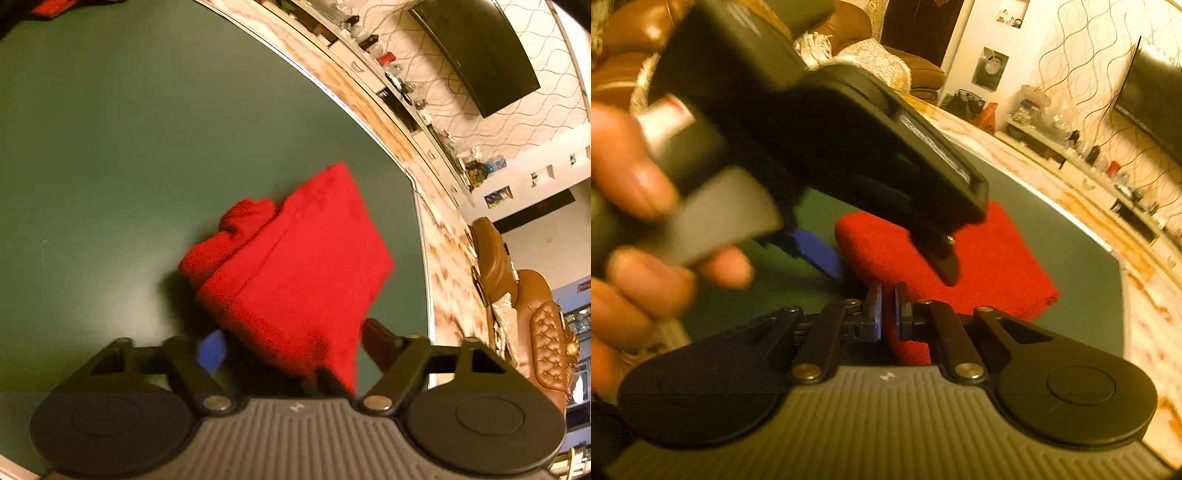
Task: Organize soft objects
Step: 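Close the left tool on the red towel edge while the right tool opens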
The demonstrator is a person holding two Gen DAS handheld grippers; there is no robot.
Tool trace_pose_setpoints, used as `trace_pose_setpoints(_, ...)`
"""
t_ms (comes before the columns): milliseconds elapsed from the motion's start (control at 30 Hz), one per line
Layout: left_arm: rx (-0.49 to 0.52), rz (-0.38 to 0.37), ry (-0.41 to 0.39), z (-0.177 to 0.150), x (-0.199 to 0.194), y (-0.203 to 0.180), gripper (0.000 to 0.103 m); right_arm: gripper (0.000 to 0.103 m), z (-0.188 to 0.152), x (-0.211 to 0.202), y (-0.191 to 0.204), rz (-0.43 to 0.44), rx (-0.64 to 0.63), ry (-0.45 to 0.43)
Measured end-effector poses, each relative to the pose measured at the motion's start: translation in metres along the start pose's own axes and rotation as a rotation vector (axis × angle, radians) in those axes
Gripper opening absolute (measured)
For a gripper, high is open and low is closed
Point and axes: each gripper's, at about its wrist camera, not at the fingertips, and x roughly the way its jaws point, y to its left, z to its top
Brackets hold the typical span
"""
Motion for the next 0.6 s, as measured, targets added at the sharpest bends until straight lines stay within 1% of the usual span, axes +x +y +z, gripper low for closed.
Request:
trace_pose_setpoints(33, 0.0, 0.007, 0.0, -0.001, 0.0, 0.004, 0.046, 0.008, 0.0, -0.004, 0.002, 0.02, 0.012, -0.002)
trace_pose_setpoints(67, 0.004, 0.019, 0.007, -0.001, -0.001, 0.008, 0.023, 0.007, -0.001, -0.008, 0.004, 0.039, 0.02, -0.004)
trace_pose_setpoints(100, 0.004, 0.022, 0.018, -0.002, -0.003, 0.013, 0.018, 0.003, -0.001, -0.011, 0.006, 0.057, 0.025, -0.006)
trace_pose_setpoints(133, -0.002, 0.018, 0.022, -0.004, -0.006, 0.02, 0.018, 0.001, -0.002, -0.015, 0.009, 0.081, 0.026, -0.008)
trace_pose_setpoints(200, -0.006, 0.046, 0.009, -0.007, -0.016, 0.033, 0.016, 0.002, -0.002, -0.022, 0.014, 0.139, 0.029, -0.005)
trace_pose_setpoints(267, -0.006, 0.073, -0.005, -0.009, -0.029, 0.047, 0.015, 0.002, -0.002, -0.025, 0.016, 0.184, 0.044, 0.025)
trace_pose_setpoints(300, -0.007, 0.082, -0.006, -0.01, -0.034, 0.054, 0.015, 0.003, -0.004, -0.028, 0.014, 0.212, 0.06, 0.03)
trace_pose_setpoints(333, -0.002, 0.089, 0.002, -0.01, -0.04, 0.06, 0.015, 0.007, -0.005, -0.03, 0.012, 0.24, 0.076, 0.034)
trace_pose_setpoints(367, 0.008, 0.093, 0.015, -0.009, -0.046, 0.065, 0.014, 0.017, -0.007, -0.032, 0.008, 0.25, 0.091, 0.037)
trace_pose_setpoints(400, 0.018, 0.098, 0.029, -0.009, -0.052, 0.071, 0.014, 0.024, -0.009, -0.035, 0.003, 0.268, 0.107, 0.041)
trace_pose_setpoints(433, 0.031, 0.101, 0.048, -0.009, -0.058, 0.076, 0.014, 0.037, -0.011, -0.038, -0.004, 0.274, 0.129, 0.036)
trace_pose_setpoints(467, 0.047, 0.103, 0.069, -0.008, -0.065, 0.082, 0.014, 0.047, -0.013, -0.041, -0.012, 0.279, 0.151, 0.031)
trace_pose_setpoints(533, 0.082, 0.11, 0.115, -0.004, -0.077, 0.095, 0.014, 0.054, -0.016, -0.043, -0.031, 0.28, 0.201, 0.038)
trace_pose_setpoints(600, 0.127, 0.123, 0.16, 0.004, -0.089, 0.108, 0.014, 0.057, -0.019, -0.046, -0.05, 0.28, 0.25, 0.045)
